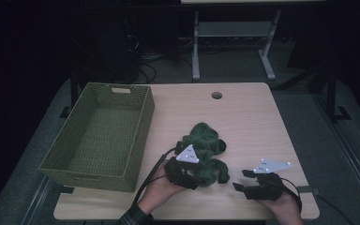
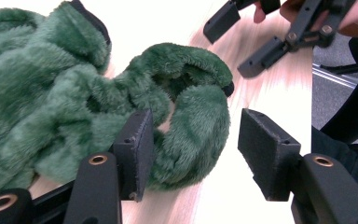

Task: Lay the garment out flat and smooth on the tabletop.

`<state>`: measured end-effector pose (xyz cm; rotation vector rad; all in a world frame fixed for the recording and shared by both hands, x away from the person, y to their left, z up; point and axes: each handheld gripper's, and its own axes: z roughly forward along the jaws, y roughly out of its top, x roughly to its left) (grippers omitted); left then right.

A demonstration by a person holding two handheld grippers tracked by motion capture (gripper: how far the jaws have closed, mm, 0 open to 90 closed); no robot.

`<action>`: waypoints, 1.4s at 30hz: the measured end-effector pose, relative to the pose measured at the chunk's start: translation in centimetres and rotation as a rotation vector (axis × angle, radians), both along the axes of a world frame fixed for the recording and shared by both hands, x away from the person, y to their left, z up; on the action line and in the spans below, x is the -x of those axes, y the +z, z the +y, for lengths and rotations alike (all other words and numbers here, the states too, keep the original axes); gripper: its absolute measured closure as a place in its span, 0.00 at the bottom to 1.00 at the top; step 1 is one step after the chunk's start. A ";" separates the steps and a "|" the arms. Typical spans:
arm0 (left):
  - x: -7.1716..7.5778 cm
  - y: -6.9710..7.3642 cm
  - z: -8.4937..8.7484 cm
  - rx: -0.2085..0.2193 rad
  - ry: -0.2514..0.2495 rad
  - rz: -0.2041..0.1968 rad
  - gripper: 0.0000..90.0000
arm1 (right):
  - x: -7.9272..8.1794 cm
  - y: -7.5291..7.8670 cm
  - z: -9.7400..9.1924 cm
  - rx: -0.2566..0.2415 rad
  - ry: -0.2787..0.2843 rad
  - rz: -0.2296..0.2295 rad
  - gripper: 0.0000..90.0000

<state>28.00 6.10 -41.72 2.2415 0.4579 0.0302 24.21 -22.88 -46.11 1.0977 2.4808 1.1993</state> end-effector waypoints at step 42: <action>-1.2 -1.4 4.9 -0.071 0.092 0.035 0.90 | -0.5 1.3 -2.5 0.026 -0.040 -0.006 0.89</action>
